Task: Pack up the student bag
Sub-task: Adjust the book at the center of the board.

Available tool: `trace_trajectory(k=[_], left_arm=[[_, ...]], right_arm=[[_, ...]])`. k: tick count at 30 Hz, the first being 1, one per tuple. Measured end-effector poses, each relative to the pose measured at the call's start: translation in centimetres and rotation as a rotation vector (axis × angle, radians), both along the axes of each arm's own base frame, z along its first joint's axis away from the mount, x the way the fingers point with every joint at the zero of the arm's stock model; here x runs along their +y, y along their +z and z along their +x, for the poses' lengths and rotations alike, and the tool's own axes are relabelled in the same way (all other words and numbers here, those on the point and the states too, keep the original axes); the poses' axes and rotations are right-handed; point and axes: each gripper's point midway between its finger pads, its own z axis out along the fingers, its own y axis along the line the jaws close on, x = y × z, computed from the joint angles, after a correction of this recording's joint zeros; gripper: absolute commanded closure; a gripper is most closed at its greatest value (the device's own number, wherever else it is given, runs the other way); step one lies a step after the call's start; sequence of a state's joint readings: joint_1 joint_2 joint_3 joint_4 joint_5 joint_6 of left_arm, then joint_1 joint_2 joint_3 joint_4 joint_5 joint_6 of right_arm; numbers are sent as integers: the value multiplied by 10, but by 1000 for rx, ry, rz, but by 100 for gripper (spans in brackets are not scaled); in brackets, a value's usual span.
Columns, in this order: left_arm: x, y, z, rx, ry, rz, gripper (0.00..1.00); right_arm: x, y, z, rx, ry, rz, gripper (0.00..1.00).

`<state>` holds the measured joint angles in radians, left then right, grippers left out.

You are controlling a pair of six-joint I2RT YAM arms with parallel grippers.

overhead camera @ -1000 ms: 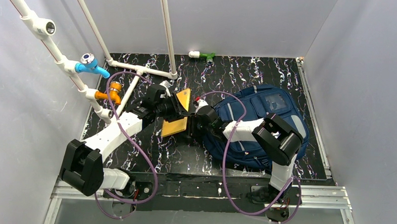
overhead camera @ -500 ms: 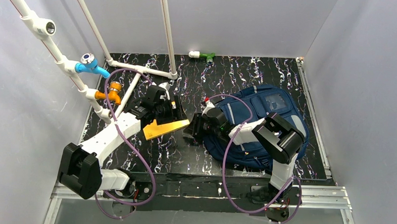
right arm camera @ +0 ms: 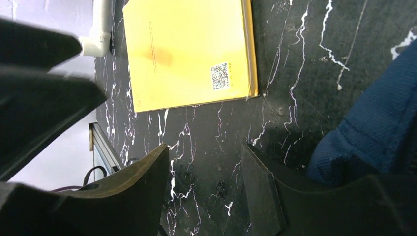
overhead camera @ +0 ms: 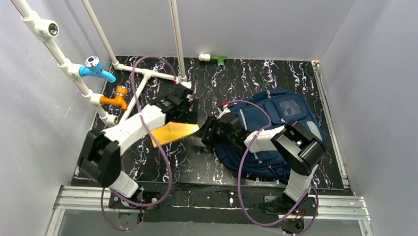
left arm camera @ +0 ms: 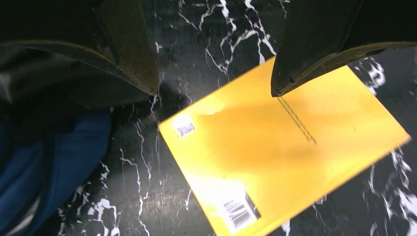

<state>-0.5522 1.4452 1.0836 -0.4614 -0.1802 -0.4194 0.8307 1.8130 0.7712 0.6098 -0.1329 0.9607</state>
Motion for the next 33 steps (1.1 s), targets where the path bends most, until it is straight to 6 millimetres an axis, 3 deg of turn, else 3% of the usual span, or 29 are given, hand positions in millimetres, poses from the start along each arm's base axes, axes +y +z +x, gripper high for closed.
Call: trace_trajectory(k=[7, 11, 14, 17, 24, 33], left_arm=[[-14, -22, 51, -16, -34, 321, 11], [-6, -32, 80, 20, -44, 453, 4], [6, -40, 103, 71, -52, 513, 3], [24, -55, 114, 165, -53, 518, 6], [57, -70, 107, 325, -4, 388, 8], [50, -81, 73, 454, 9, 179, 13]], right_arm=[[-2, 1, -3, 18, -17, 30, 35], [0, 3, -6, 16, -7, 56, 34], [6, 4, -10, 22, 13, 82, 32], [13, 3, -15, 36, 27, 110, 32], [24, 5, -24, 98, 11, 192, 31], [31, 10, -13, 185, -99, 246, 31]])
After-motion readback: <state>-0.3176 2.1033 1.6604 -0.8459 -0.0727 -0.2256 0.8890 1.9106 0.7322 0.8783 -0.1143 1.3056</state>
